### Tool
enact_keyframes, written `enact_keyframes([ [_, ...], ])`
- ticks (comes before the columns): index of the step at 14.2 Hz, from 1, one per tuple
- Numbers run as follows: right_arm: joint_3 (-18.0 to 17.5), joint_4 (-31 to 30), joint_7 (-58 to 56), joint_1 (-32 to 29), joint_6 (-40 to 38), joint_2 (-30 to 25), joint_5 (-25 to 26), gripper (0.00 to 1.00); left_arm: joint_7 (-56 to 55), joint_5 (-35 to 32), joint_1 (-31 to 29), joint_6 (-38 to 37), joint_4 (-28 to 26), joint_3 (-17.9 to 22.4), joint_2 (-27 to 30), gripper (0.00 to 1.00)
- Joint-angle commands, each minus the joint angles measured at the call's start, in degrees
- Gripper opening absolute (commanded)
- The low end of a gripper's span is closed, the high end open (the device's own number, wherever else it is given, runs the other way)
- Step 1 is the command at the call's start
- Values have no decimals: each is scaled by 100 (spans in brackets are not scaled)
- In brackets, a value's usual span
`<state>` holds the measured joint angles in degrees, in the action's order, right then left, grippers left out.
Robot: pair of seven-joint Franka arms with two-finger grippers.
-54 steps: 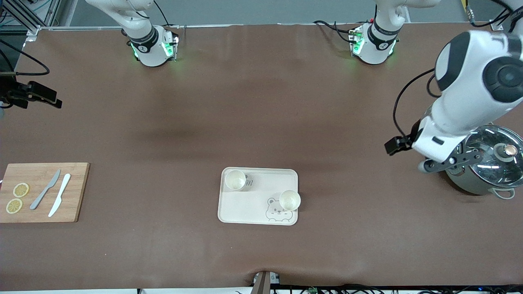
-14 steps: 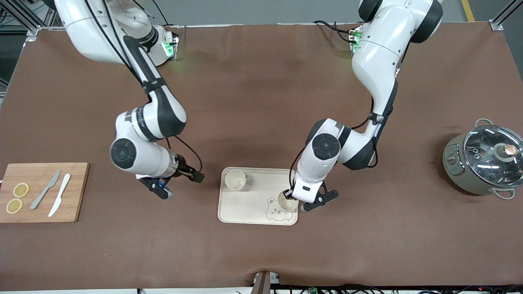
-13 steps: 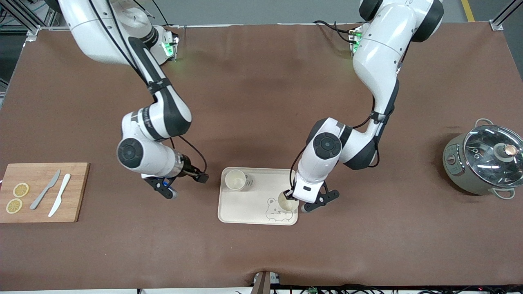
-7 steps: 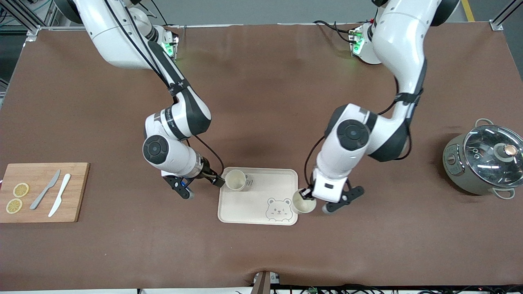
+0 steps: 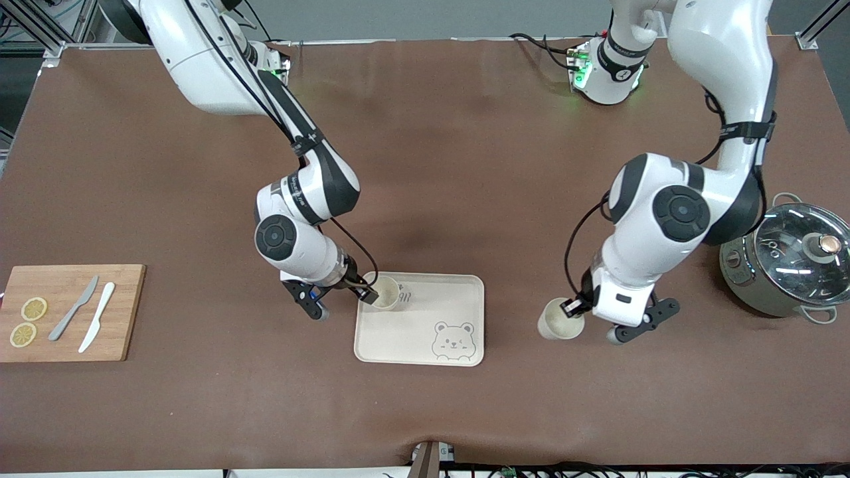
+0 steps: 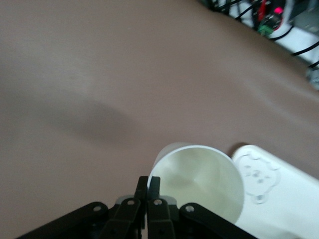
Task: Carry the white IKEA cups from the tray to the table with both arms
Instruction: 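Grasp the other white cup with the right gripper and lift both cups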
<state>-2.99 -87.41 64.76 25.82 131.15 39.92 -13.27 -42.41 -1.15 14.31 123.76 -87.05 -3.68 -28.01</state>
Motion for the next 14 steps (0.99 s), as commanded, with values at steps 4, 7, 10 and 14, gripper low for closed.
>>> enact_keyframes([
  [4, 44, 155, 115, 221, 279, 244, -26, 26, 1148, 80, -551, 200, -2155, -63, 1323, 0],
  [7, 44, 163, 89, 248, 280, 210, 9, 0, 1348, 71, -876, 674, -3166, -81, 1789, 0],
  [10, 53, 286, 45, 178, 175, 8, 9, 0, 1560, 80, -1131, 1158, -3888, -89, 1957, 0],
  [14, 79, 278, -436, -15, -894, -633, 96, 0, 1561, 167, -1246, 1282, -4022, -98, 1870, 0],
])
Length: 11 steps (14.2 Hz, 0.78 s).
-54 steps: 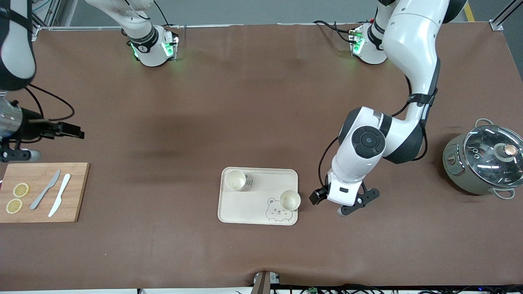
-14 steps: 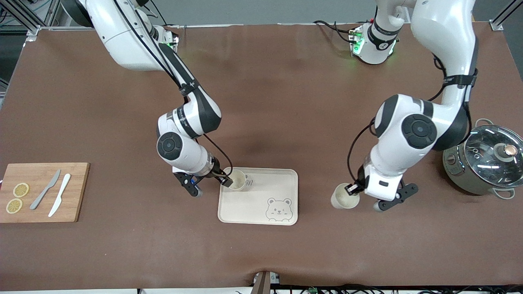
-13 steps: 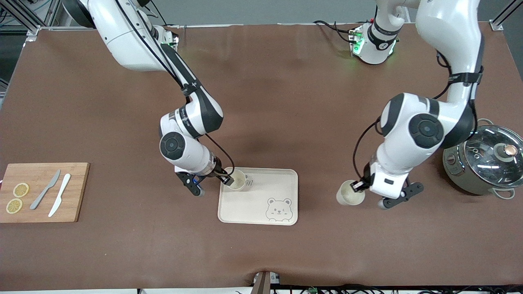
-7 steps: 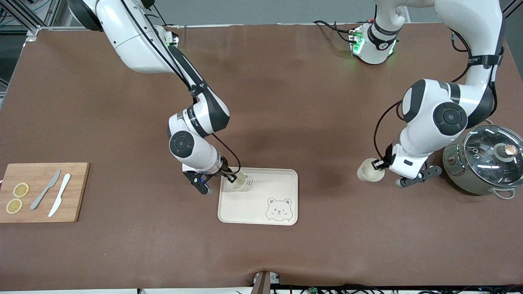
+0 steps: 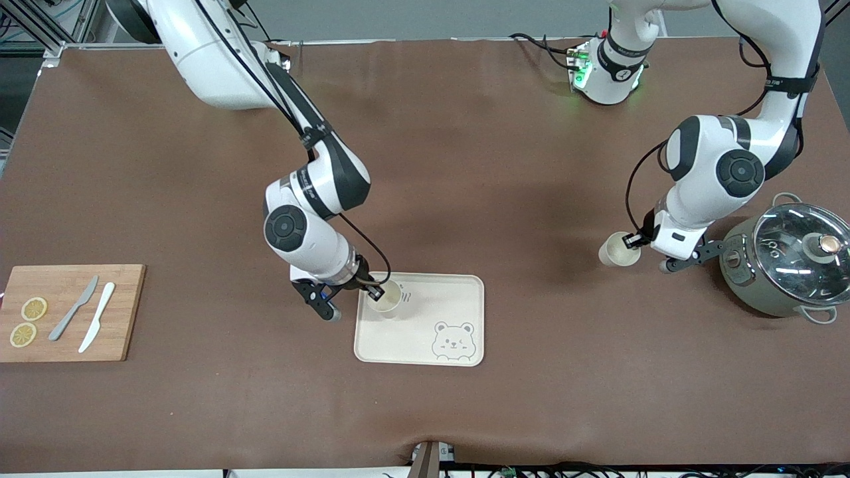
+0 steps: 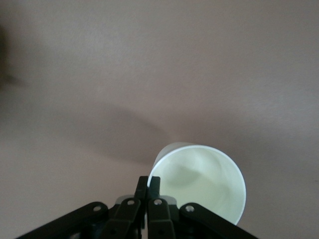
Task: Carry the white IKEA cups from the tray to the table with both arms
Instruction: 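Grasp the other white cup with the right gripper and lift both cups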
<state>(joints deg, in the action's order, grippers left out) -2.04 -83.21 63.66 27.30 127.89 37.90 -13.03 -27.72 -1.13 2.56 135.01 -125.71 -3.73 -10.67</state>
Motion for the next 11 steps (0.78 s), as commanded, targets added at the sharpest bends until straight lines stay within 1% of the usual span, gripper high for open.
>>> enact_keyframes([
  [1, -15, -195, -658, -311, -1033, -606, 116, 0, 91, 184, -62, 235, -164, -92, 109, 0],
  [2, -7, -247, -932, -460, -1447, -782, 212, 0, 91, 288, -45, 245, -164, -101, 74, 0],
  [3, -7, -387, -1239, -592, -1730, -975, 492, 0, 91, 489, -19, 254, -146, -110, 30, 0],
  [4, -15, -667, -1494, -663, -1811, -1221, 834, 0, 91, 622, -10, 280, -138, -162, -22, 0],
  [5, -15, -1044, -1819, -821, -1785, -1493, 1011, 0, 91, 658, -10, 324, -111, -215, -101, 0],
  [7, -24, -1704, -2871, -1382, -1759, -1959, 1022, 0, 91, 667, 8, 464, -76, -216, -303, 0],
  [9, -24, -2266, -3690, -1831, -1742, -2311, 1022, 0, 91, 658, 8, 614, -94, -233, -392, 0],
  [11, -16, -2785, -4464, -2139, -1462, -2584, 1022, 0, 65, 667, -62, 623, -102, -242, -375, 4],
])
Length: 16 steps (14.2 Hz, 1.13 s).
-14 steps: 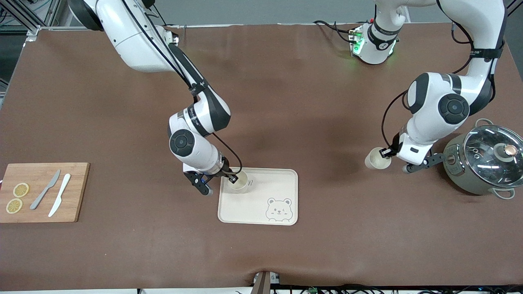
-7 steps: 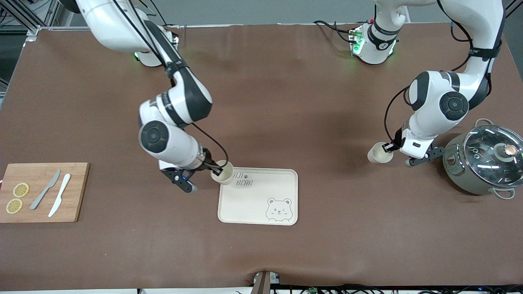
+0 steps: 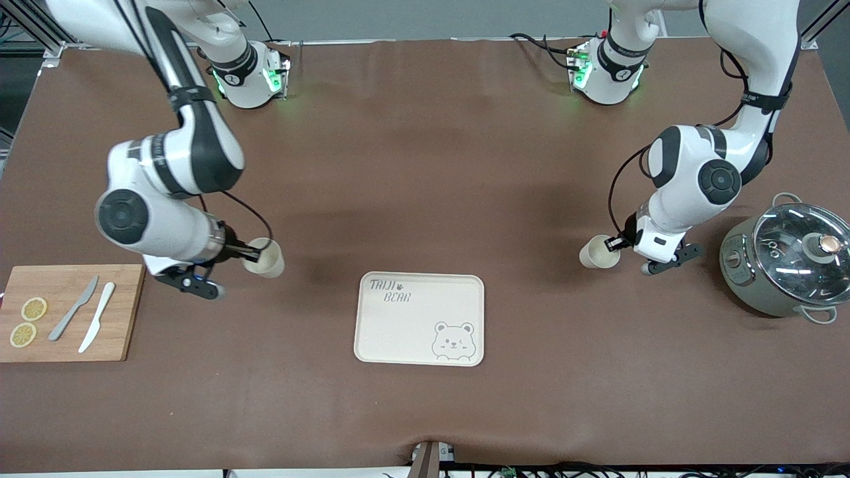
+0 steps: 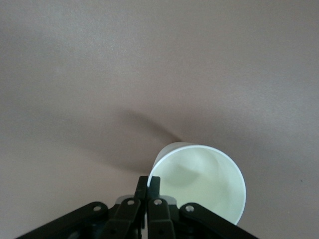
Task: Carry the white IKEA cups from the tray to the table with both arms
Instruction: 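Grasp the other white cup with the right gripper and lift both cups, then carry the cups apart and set each down on the table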
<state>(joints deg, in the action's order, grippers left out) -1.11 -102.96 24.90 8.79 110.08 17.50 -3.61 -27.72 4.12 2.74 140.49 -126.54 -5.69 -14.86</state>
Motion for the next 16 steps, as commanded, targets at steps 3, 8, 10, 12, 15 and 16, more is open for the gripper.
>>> enact_keyframes([
  [3, -118, -1147, -2046, -1078, 725, -520, 80, 0, 4, 142, -89, 75, -11, -38, 27, 40],
  [8, -109, -1524, -3068, -1616, 1190, -327, 98, 0, -119, 142, -133, -327, 277, -55, 282, 100],
  [10, -109, -1656, -3315, -1757, 1436, -204, 107, 0, -67, 142, -151, -819, 576, -47, 422, 100],
  [12, -109, -1919, -3701, -1959, 1980, -107, 107, 0, -84, 133, -142, -1311, 936, -47, 467, 100],
  [15, -109, -2123, -3896, -2074, 2352, -10, 107, 0, -67, 72, -142, -2006, 1543, -47, 423, 100],
  [16, -109, -2123, -3905, -2083, 2352, 16, 107, 0, -67, 63, -142, -2138, 1692, -47, 414, 100],
])
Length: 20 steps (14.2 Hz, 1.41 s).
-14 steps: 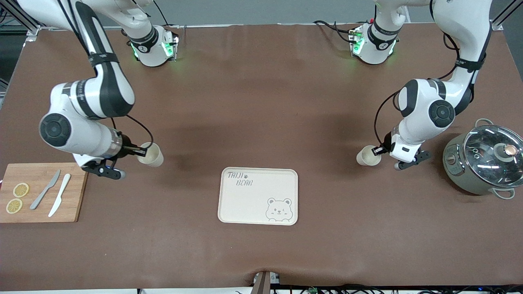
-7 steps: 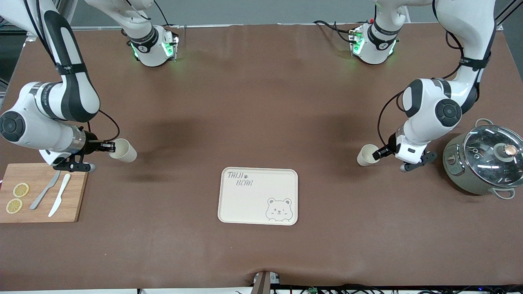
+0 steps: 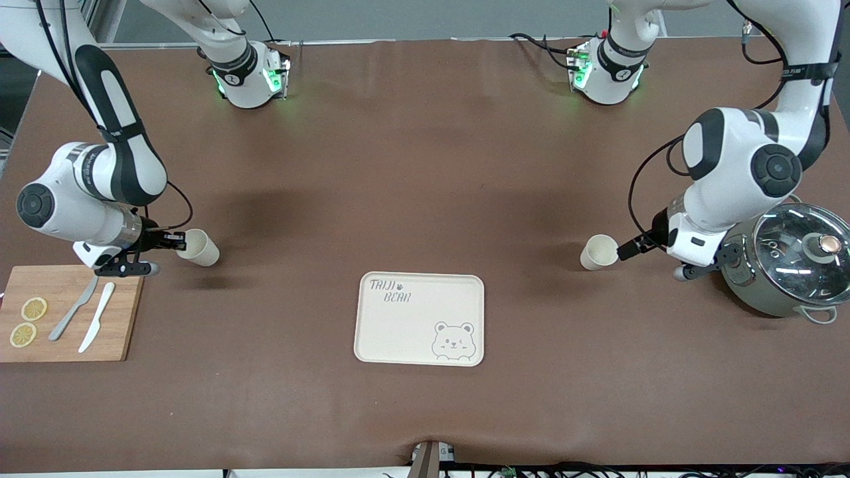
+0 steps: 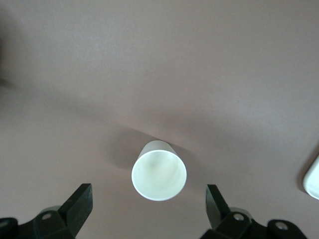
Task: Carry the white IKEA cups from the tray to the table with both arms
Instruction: 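Carry the cups apart and set each down on the table, then open both grippers and lift them away from the cups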
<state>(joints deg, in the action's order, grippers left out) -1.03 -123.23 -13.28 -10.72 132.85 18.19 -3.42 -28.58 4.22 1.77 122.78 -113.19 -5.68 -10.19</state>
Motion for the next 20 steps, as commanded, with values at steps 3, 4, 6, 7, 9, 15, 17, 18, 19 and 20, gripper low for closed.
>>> enact_keyframes([
  [3, -116, -87, -87, -246, 74, 132, 87, 0, 150, 43, -45, -605, 709, -30, -62, 100],
  [4, -116, -78, -87, -281, 74, 176, 87, 0, 325, -9, -45, -684, 815, -12, -62, 100],
  [6, -116, -8, -26, -282, -22, 177, 79, 93, 476, -332, -54, -851, 999, -12, -54, 100],
  [7, -125, 79, -34, -281, -162, 168, 78, 100, 485, -569, -46, -956, 1105, -21, -54, 100],
  [9, -134, 638, -43, -220, -966, 150, 78, 100, 563, -940, -37, -1228, 1394, -38, -54, 100],
  [15, -152, 3020, -52, 131, -3491, 519, 17, 100, 1091, -941, -63, -2325, 2299, -3, 17, 100],
  [17, -160, 4048, -60, 106, -4535, 554, -1, 100, 1144, -941, -72, -2862, 2747, 14, 17, 100],
  [18, -152, 4566, -43, 158, -4740, 563, 34, 100, 1135, -941, -72, -3021, 2880, 32, 25, 100],
  [19, -152, 4911, -34, 245, -4777, 563, 87, 100, 1135, -941, -72, -3153, 2942, 23, 52, 100],
  [20, -152, 5071, -34, 316, -4777, 520, 96, 100, 1144, -950, -81, -3207, 2960, 32, 191, 100],
])
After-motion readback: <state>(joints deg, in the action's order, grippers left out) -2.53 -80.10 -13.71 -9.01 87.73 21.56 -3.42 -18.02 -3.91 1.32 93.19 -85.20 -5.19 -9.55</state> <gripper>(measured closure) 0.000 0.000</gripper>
